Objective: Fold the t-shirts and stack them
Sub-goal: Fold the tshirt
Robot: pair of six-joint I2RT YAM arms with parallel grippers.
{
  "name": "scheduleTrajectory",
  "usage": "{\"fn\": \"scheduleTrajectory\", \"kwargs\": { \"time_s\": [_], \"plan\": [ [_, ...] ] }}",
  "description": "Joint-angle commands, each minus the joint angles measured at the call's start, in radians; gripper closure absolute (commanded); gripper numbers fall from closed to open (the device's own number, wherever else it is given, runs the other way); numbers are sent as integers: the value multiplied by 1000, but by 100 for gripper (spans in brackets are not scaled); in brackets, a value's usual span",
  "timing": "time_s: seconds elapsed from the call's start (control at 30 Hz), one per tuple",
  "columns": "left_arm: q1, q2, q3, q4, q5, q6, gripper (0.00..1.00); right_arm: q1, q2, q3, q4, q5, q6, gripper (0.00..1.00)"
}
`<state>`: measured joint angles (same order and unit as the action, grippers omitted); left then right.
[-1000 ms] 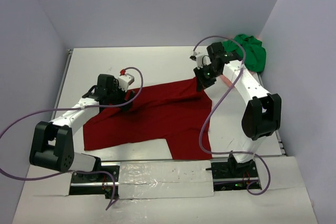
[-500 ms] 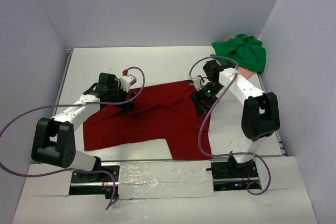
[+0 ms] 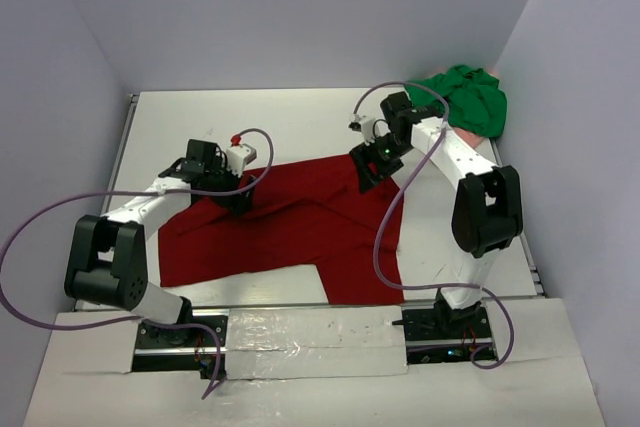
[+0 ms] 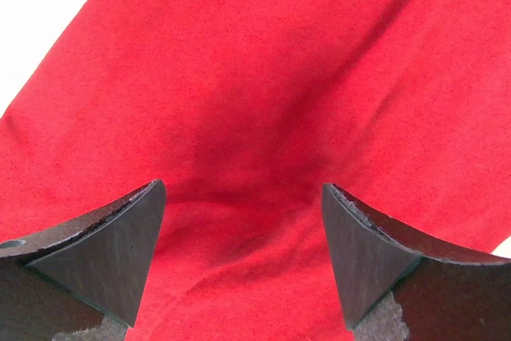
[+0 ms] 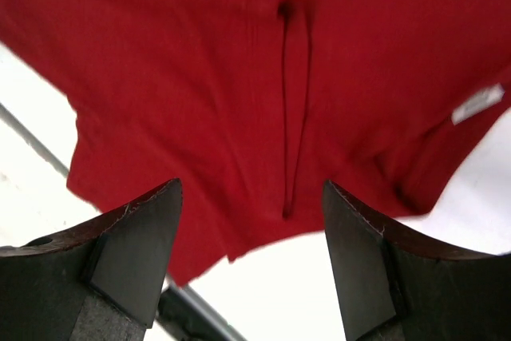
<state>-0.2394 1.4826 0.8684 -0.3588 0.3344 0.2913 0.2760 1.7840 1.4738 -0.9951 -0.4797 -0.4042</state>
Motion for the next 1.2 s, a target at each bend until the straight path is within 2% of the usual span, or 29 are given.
{"fn": "scheduleTrajectory", "kwargs": {
  "time_s": [0.0,0.17,0.27,0.4,0.6,0.7,0.73,0.77,0.83,0.93,0.97,1.0,1.03,1.07,1.1,1.17],
  "plan": [
    [11,21,35,66,-47,-24,12,23,35,57,85,-33,41,23],
    [11,120,87,-35,-51,6,14,28,43,71,90,-39,54,23],
    [12,166,127,-217,-32,63,15,26,25,59,90,-17,54,23],
    [18,218,129,-354,-76,141,15,28,2,39,90,-7,54,23],
    [80,254,147,-401,-141,161,16,26,-15,20,90,-25,54,23],
    [138,155,185,-371,-11,154,17,28,-18,6,121,-31,62,23],
    [165,122,193,-347,100,152,17,28,-14,8,127,-34,65,23],
    [176,90,198,-321,148,141,16,28,-12,8,134,-46,65,24],
    [186,4,204,-249,230,88,15,29,-2,3,176,-59,68,32],
    [186,-77,208,-184,273,14,14,29,43,22,234,-69,87,57],
    [186,-96,205,-140,285,0,14,31,63,35,236,-83,88,70],
    [186,-129,205,-128,293,-18,14,31,105,49,237,-123,87,75],
    [189,-149,193,-85,308,-36,13,32,126,80,239,-135,100,87],
    [192,-171,185,-66,313,-47,13,34,150,98,243,-145,111,94],
    [192,-211,179,-49,313,-67,13,38,197,135,246,-152,117,100],
    [196,-260,152,13,275,-111,10,46,270,195,234,-177,149,100]
  ]
}}
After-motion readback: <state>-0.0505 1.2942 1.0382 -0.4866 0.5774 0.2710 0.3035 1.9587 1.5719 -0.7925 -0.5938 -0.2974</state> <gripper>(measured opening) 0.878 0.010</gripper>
